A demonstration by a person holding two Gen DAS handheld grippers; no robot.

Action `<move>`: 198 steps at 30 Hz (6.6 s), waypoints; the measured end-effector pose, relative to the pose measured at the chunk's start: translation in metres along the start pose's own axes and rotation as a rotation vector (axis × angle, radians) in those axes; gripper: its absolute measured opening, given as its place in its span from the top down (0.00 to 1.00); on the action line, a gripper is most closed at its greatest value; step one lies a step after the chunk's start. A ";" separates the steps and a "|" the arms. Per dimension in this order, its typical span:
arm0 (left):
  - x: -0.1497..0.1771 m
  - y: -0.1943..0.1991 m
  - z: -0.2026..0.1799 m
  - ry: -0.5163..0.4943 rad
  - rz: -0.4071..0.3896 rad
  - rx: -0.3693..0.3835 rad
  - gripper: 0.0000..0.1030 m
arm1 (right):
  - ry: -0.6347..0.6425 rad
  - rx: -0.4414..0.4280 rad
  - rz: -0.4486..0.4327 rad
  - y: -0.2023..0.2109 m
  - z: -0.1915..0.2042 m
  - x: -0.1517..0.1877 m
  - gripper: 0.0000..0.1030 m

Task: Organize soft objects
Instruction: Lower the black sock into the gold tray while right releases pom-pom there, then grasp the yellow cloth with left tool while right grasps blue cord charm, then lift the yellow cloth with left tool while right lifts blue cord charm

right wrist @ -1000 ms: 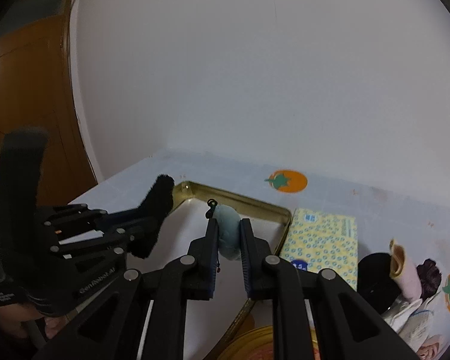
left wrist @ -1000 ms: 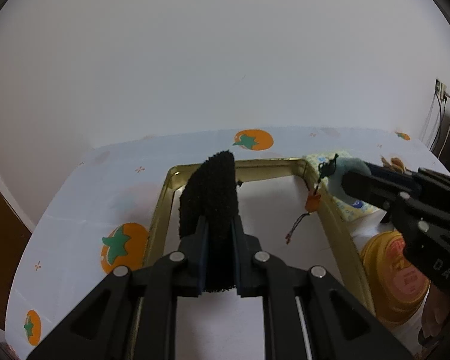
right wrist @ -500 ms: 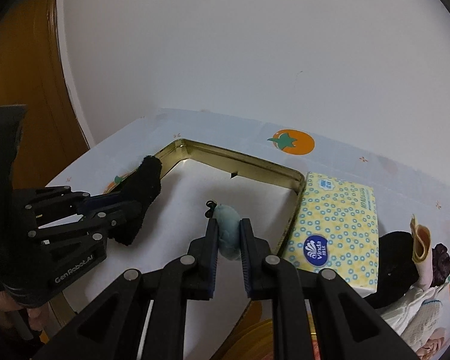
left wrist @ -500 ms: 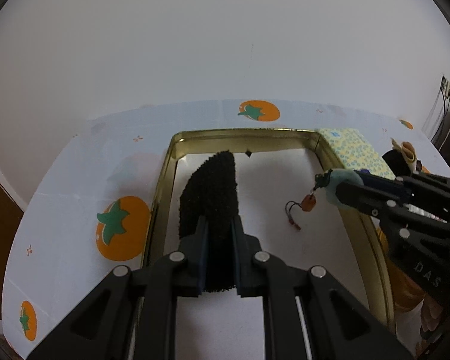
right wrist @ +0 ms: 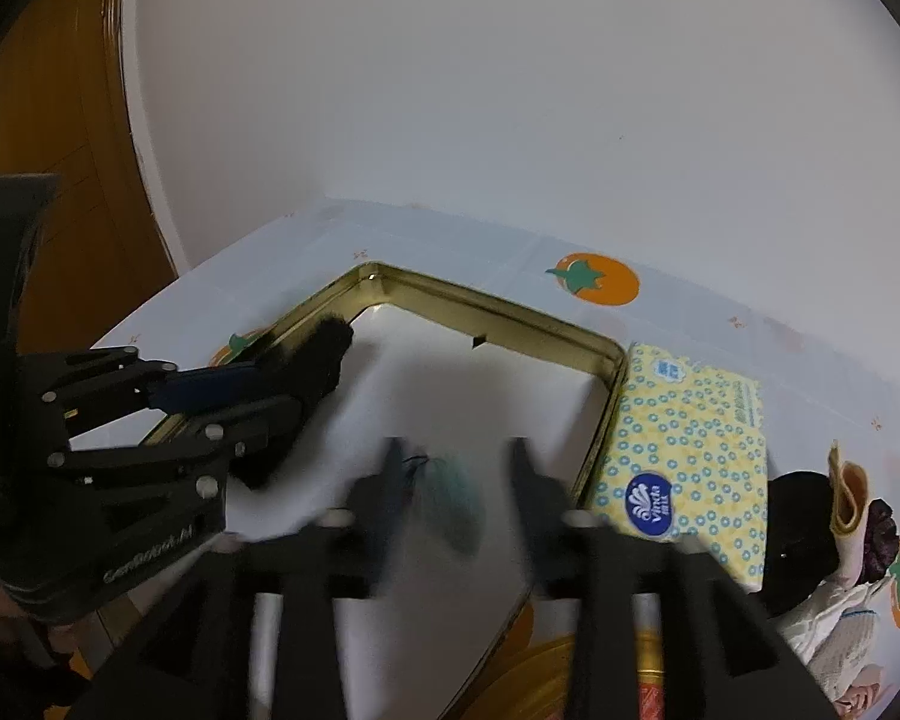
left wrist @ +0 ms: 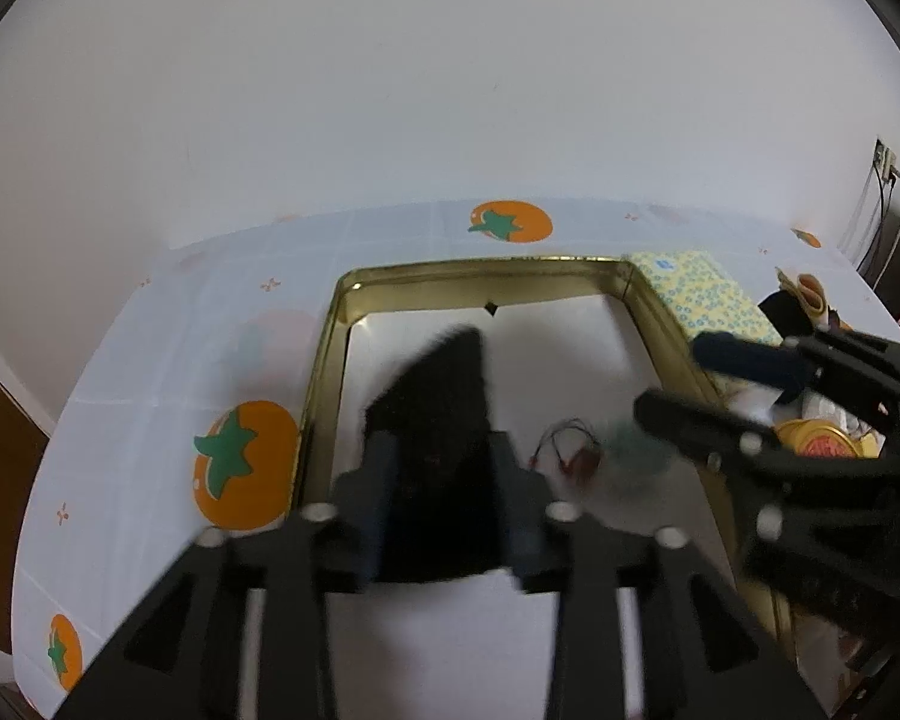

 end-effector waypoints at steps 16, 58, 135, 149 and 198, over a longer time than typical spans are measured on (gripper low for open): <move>0.017 0.054 -0.007 0.139 -0.213 -0.025 0.26 | -0.049 0.012 -0.153 0.079 -0.044 0.020 0.41; 0.008 0.073 -0.230 -0.182 -0.279 0.180 0.16 | -0.110 0.169 -0.060 0.148 -0.211 0.154 0.97; -0.046 0.046 -0.302 -0.235 -0.304 0.352 0.89 | -0.365 0.032 -0.413 0.202 -0.247 0.116 0.97; -0.044 0.038 -0.283 -0.174 -0.324 0.330 0.89 | -0.326 0.073 -0.431 0.188 -0.234 0.092 0.97; -0.032 0.058 -0.215 -0.032 -0.431 0.111 0.89 | -0.176 0.153 -0.524 0.173 -0.191 0.075 0.97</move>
Point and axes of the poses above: each gripper's, at about its wrist camera, not at the fingertips, and y roughly against the way its jaws point, z to its left, x to its underside, the point moved 6 cm from there along -y, roughly the way its jaws point, and after that the axes turned 13 degrees about -y, right-handed, at the moved point
